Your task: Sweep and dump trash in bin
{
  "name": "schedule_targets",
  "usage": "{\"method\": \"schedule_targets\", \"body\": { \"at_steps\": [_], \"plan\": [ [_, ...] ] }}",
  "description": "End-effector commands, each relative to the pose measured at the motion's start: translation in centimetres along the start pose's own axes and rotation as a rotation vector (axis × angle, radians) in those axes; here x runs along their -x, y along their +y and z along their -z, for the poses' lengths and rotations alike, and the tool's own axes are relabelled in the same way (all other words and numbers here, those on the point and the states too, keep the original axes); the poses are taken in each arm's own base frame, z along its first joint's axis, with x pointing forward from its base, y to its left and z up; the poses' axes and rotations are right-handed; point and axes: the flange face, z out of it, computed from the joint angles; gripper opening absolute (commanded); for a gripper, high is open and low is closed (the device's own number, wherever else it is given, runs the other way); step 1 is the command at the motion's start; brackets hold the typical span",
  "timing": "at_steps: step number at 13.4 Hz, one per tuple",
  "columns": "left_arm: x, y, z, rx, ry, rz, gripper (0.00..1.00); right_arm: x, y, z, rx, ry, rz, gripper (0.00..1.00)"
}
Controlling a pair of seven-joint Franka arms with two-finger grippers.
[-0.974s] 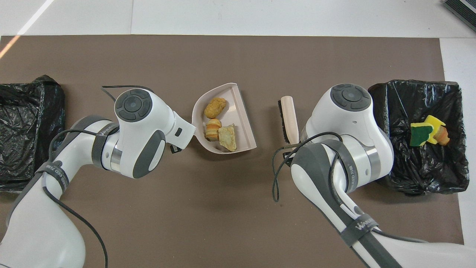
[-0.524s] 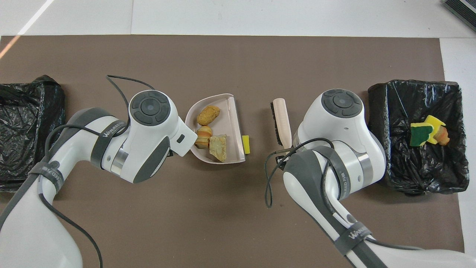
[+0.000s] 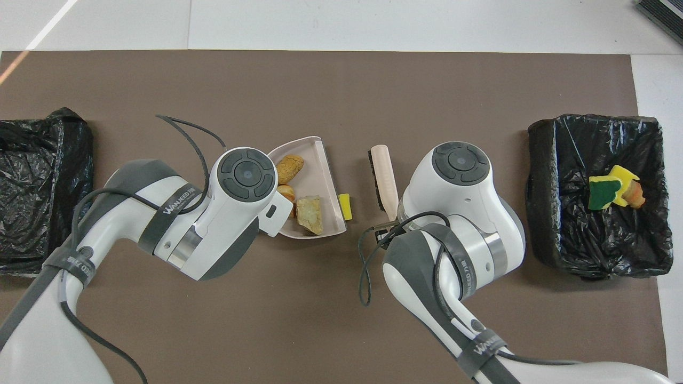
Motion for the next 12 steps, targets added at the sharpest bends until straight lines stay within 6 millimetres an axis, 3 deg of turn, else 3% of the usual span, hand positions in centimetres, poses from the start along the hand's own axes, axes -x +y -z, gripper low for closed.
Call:
{"method": "schedule_targets", "body": {
  "at_steps": [1, 4, 7, 10, 12],
  "plan": [
    [3.0, -1.3, 1.1, -0.003, -0.026, -0.003, 0.00, 0.5, 0.4, 0.7, 0.051, -0.011, -0.015, 0.00],
    [6.0, -2.7, 0.1, 0.011, -0.017, -0.024, 0.00, 0.9, 0.6, 2.6, 0.109, -0.039, -0.010, 0.00],
    [7.5, -1.4, -2.4, 0.001, 0.013, -0.028, 0.00, 0.6, 0.6, 2.3, 0.091, -0.022, -0.011, 0.00],
    [6.0, -0.3, -4.6, 0.005, 0.024, -0.050, 0.00, 0.4, -0.6, 0.5, 0.058, -0.010, -0.007, 0.00],
    [4.4, 0.4, -5.9, 0.028, 0.020, -0.076, 0.00, 0.3, -3.4, -2.1, 0.002, -0.056, -0.035, 0.00]
  ]
}}
